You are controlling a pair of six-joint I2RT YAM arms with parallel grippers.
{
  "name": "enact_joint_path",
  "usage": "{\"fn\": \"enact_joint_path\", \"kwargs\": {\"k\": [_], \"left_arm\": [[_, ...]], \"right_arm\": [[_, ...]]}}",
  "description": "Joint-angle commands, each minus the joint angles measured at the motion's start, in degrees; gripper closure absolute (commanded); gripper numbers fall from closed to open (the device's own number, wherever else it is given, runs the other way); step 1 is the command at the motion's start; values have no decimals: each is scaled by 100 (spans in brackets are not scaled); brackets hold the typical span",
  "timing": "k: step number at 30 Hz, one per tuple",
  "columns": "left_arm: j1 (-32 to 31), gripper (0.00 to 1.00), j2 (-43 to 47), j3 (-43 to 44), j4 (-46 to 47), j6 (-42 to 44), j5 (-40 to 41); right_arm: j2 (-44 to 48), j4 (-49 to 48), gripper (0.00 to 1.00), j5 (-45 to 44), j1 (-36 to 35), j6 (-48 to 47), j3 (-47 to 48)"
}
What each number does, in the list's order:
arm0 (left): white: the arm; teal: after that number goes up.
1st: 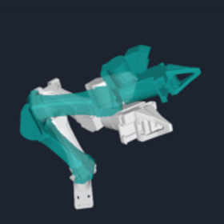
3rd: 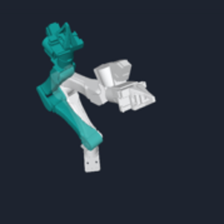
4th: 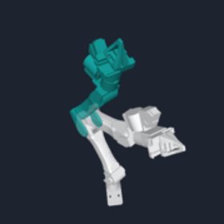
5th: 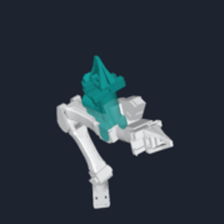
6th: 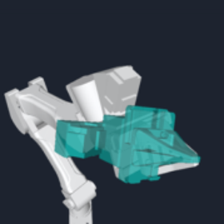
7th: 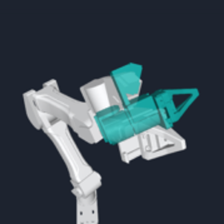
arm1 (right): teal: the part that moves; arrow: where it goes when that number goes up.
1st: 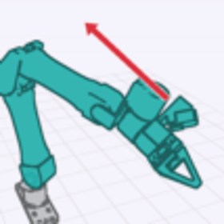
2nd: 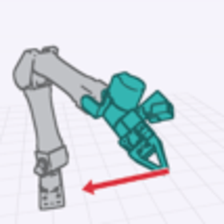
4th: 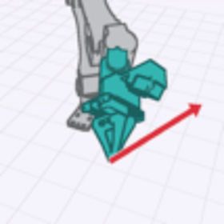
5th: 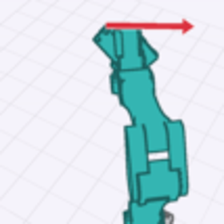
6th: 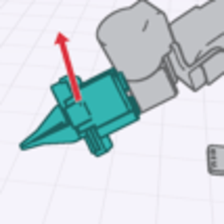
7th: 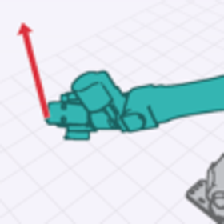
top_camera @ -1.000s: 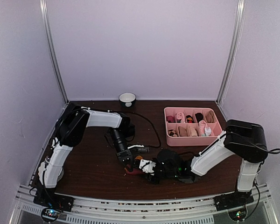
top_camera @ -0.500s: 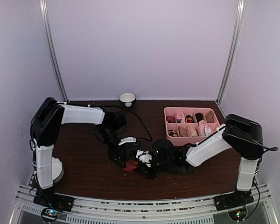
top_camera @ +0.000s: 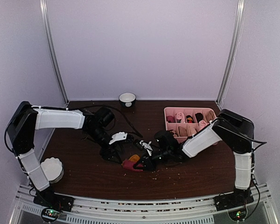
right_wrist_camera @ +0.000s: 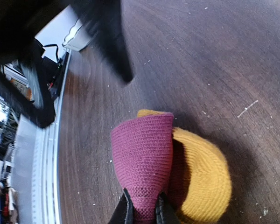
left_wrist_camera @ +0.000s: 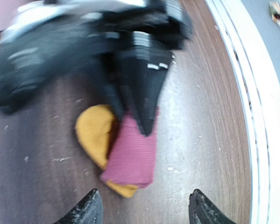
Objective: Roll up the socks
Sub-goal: Roll the sock at the center of the board.
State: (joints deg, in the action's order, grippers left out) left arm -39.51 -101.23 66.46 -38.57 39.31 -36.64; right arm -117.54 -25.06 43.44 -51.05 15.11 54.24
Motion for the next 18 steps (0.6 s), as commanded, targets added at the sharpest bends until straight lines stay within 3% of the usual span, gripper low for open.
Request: {"fn": "enact_joint_path", "kwargs": {"k": [1, 6, 18], "left_arm": [[-394, 37, -40, -57, 336, 403, 499], [-637, 40, -206, 19, 680, 439, 1016], [-769, 54, -917, 356, 695, 309, 1319]], "right_arm": [[-747, 1345, 100, -238, 280, 838, -373], [-882, 1474, 100, -145, 356, 1312, -290], [-979, 1412, 100, -182, 358, 1644, -196]]}}
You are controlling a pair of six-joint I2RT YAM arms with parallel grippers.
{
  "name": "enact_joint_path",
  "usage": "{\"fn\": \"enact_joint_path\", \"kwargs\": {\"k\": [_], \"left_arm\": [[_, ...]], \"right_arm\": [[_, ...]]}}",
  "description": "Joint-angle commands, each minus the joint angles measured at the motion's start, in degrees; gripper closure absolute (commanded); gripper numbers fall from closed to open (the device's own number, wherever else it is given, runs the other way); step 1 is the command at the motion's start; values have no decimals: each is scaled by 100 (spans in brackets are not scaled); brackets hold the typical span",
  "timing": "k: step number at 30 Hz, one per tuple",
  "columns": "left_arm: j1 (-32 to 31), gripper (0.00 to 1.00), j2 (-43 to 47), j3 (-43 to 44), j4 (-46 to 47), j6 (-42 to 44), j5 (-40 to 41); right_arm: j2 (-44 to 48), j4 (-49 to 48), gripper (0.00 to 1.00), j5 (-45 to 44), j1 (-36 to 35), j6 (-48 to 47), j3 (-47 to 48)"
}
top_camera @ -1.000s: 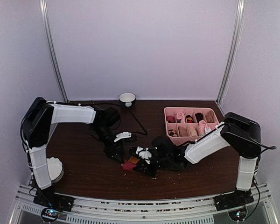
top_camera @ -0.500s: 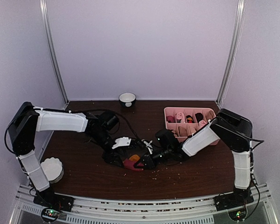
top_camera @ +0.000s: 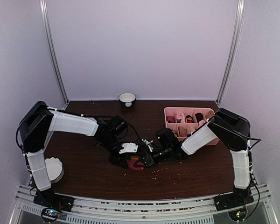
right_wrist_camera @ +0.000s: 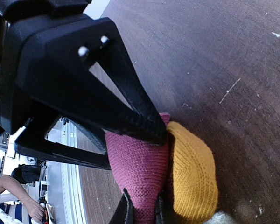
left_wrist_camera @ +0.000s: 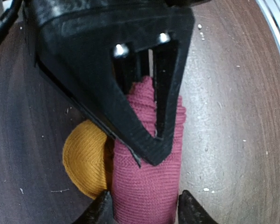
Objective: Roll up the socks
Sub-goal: Roll the sock at the center of the board.
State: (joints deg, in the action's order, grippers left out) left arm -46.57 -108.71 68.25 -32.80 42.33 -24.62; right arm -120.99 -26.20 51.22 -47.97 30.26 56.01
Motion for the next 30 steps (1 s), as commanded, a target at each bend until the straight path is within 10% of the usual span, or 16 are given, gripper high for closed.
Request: {"fn": "enact_joint_path", "kwargs": {"k": [1, 11, 19, 30], "left_arm": [[-70, 56, -205, 192, 104, -12, 83], [58, 93, -920, 968, -1100, -145, -712], [257, 95, -2220, 2284, -3044, -117, -1339], [403, 94, -3524, 3336, -4441, -286, -1639]], "right_arm": [[-616, 1459, 100, -983, 45, 163, -391], [32, 286, 72, -1512, -49, 135, -1014], [1283, -1203, 58, -2470, -154, -600, -2287], [2635, -392, 52, -3795, -900, -2438, -2639]]}}
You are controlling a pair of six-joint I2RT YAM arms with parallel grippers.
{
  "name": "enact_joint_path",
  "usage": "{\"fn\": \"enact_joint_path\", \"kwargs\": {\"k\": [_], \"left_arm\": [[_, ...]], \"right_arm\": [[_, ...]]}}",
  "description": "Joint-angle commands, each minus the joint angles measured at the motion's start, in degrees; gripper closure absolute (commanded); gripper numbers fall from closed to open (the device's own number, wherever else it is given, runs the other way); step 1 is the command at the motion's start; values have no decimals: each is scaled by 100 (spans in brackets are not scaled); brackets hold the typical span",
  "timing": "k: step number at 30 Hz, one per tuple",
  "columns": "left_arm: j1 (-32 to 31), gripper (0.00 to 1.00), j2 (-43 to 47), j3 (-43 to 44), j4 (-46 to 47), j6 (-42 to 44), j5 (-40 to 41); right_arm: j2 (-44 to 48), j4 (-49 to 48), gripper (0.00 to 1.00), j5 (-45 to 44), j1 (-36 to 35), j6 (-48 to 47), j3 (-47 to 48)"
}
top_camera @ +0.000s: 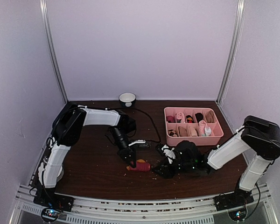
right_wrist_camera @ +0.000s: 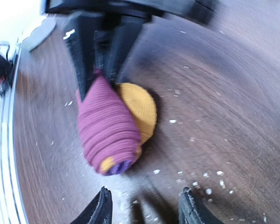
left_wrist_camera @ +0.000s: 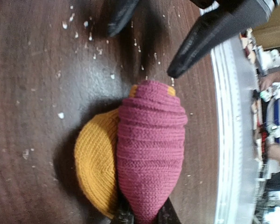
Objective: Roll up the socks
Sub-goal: Roll the sock at the center of the board, then pick up the sock from the center of the board.
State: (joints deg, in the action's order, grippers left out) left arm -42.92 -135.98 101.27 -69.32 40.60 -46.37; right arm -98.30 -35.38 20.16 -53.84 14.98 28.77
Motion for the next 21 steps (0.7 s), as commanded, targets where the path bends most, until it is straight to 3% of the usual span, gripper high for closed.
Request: {"fn": "enact_joint_path", "kwargs": {"k": [1, 10, 21], "left_arm": [[78, 94, -877, 106, -853, -140, 530], [130, 94, -1189, 191, -930, -317, 990], [133, 89, -1282, 285, -864, -459, 1299]], "right_arm": [[437, 766, 52, -788, -448, -1086, 186], [251, 1731, 53, -1200, -1280, -2556, 1192], [-911, 2673, 54, -975, -1232, -3628, 2497]]}}
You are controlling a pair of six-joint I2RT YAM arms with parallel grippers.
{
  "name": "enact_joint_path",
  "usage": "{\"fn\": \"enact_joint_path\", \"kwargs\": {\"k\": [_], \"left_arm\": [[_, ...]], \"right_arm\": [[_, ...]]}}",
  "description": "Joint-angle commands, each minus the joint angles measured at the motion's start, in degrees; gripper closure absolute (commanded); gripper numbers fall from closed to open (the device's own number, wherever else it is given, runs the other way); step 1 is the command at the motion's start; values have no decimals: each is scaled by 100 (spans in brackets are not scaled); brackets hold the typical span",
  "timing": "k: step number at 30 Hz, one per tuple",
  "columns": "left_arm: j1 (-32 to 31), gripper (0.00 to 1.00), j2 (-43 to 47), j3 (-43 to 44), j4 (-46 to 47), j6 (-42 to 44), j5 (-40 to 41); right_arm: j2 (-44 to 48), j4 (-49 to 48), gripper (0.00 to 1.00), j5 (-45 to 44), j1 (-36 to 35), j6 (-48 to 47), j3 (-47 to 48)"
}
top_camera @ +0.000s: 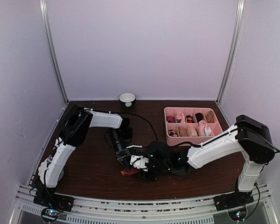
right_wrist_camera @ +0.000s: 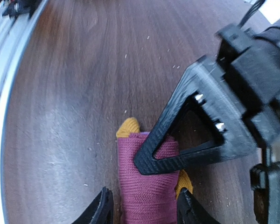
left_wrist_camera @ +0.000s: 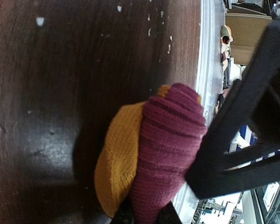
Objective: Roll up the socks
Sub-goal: Pick up the sock from the center of the board.
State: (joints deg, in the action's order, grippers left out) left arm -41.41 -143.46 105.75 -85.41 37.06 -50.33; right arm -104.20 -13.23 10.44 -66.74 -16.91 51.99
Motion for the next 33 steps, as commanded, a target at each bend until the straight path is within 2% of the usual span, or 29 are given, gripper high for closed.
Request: {"fn": "enact_joint_path", "kwargs": {"k": [1, 4, 6, 9, 11, 12, 14, 15, 20, 23, 25, 27, 28, 29, 30, 33], "left_arm": [[-17, 89, -530, -168, 739, -103, 1717], [-16, 85, -509, -182, 764, -102, 1774], [-16, 78, -455, -218, 832, -151, 1803], [-5, 64, -357, -226, 914, -189, 1797], [28, 49, -119, -338, 1106, -226, 1771], [54, 46, 91, -434, 1293, -308, 1827], [118, 5, 547, -626, 1729, -428, 2005], [166, 2, 822, -727, 1917, -499, 2073], [460, 2, 2507, -1259, 2736, -857, 2627], [547, 2, 3694, -1773, 3214, -683, 2909], [618, 2, 4258, -2173, 3793, -922, 3424], [770, 2, 4449, -2590, 4374, -1228, 4359], [908, 5, 4332, -2403, 3969, -819, 3810], [1083, 12, 4192, -2123, 3336, -427, 3119], [1138, 18, 4168, -2011, 3086, -292, 2867], [898, 20, 4848, -2565, 3474, 233, 2814]], "right_arm": [[-399, 475, 55, 36, 82, -452, 198], [-603, 582, 61, 125, 145, -416, 257], [-691, 587, 66, 180, 154, -378, 227], [-810, 616, 80, 250, 177, -189, 227], [-820, 658, 92, 423, 253, 77, 243], [-794, 631, 96, 563, 308, 244, 230], [-807, 592, 100, 907, 516, 712, 225], [-875, 636, 100, 1223, 633, 949, 269], [-1075, 475, 100, 1853, 918, 1702, 228], [-1161, 488, 100, 2134, 1010, 2034, 312], [-1174, 430, 100, 2329, 1083, 2316, 359], [-1130, 267, 100, 2494, 1145, 2597, 364], [-1100, 216, 100, 2551, 1163, 2705, 392], [-1076, 224, 100, 2600, 1200, 2803, 447], [-1049, 205, 100, 2665, 1248, 2924, 500], [-1004, -79, 100, 3013, 1429, 3518, 622]]}}
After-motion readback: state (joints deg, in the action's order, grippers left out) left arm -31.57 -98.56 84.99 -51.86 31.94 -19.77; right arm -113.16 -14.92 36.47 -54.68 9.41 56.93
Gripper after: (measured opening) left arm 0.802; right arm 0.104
